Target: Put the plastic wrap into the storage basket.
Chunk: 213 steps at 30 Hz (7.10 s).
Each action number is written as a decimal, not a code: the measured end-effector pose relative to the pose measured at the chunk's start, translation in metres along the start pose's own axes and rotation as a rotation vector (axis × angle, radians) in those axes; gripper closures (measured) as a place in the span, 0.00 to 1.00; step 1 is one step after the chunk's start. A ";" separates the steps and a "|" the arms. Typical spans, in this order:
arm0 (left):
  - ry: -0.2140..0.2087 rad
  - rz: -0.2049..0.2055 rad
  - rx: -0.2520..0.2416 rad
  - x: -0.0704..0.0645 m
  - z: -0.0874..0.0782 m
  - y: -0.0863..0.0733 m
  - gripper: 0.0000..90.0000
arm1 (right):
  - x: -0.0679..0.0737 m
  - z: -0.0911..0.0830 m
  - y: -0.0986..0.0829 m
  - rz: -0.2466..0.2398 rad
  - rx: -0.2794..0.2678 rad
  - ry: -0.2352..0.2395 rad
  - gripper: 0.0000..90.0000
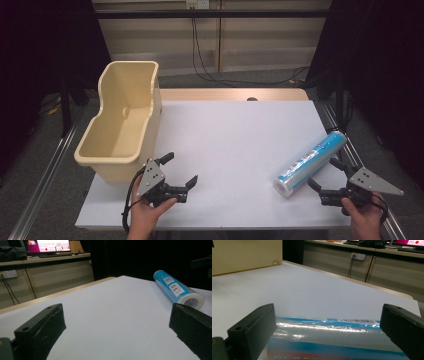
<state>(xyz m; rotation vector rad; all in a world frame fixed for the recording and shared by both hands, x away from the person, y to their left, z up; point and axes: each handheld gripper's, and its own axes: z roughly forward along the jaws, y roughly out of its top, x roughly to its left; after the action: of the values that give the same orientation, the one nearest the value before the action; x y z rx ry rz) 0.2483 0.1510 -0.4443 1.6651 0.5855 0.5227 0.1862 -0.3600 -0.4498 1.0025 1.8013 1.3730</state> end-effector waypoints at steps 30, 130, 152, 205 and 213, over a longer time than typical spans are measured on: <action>-0.092 -0.024 0.025 -0.020 0.040 0.005 0.00 | 0.004 0.001 0.000 -0.022 0.000 0.007 0.00; -0.325 -0.045 0.520 -0.159 0.228 0.006 0.34 | -0.001 -0.009 0.004 -0.047 -0.024 -0.022 0.00; -0.360 -0.011 0.520 -0.098 0.177 -0.003 0.35 | -0.001 -0.006 0.002 -0.053 -0.007 -0.017 0.00; -0.307 -0.048 0.619 -0.007 0.103 0.033 0.15 | 0.003 0.001 0.004 -0.052 0.003 0.005 0.00; -0.316 -0.018 0.668 -0.013 0.126 0.029 0.15 | 0.002 -0.001 0.005 -0.047 -0.001 0.004 0.00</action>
<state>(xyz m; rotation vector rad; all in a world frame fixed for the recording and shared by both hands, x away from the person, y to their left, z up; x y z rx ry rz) 0.3202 0.0436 -0.4368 2.3126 0.5710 0.0302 0.1853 -0.3582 -0.4452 0.9520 1.8154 1.3478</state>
